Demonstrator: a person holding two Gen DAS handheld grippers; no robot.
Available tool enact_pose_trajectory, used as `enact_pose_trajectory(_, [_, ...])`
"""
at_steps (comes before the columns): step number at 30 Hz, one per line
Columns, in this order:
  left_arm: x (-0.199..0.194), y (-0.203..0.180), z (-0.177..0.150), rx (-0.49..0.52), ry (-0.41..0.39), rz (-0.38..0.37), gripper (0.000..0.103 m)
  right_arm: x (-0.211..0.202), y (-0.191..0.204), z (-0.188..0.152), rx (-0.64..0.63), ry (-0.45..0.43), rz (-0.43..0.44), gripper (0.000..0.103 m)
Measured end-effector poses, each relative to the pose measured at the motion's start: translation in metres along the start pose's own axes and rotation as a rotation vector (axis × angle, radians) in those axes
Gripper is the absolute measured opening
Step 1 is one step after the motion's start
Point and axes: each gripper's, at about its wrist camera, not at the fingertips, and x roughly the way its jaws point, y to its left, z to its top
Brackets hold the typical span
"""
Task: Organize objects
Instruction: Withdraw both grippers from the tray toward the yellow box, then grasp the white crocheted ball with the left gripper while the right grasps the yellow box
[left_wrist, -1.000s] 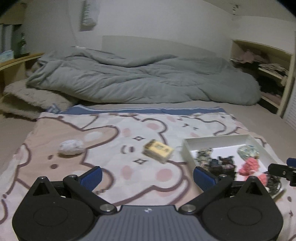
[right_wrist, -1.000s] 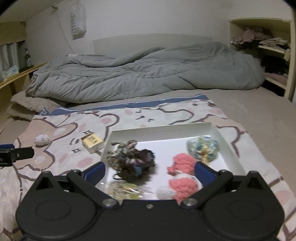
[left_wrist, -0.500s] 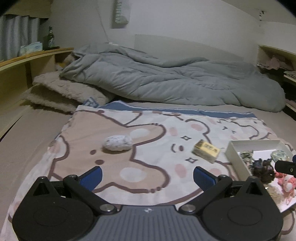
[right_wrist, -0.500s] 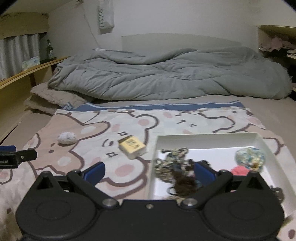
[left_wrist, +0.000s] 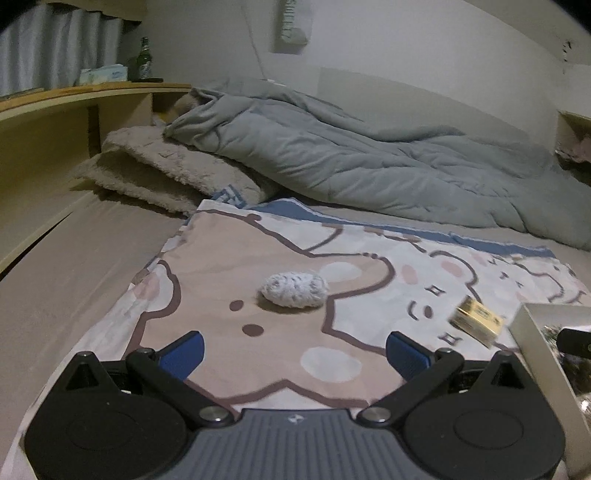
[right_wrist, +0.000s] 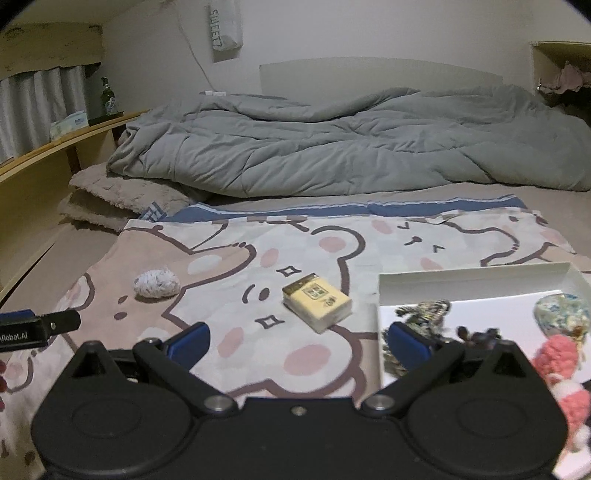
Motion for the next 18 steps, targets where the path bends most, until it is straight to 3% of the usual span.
enact_pose_trajectory(7, [0.05, 0.011, 0.003, -0.089, -0.005, 0.017, 0.103, 0.052, 0.009, 0.003, 0.029, -0.002, -0.044, 0.103])
enact_pose_trajectory(18, [0.126, 0.01, 0.017, -0.095, 0.016, 0.003, 0.103, 0.124, 0.017, 0.014, -0.064, -0.001, -0.079, 0.103])
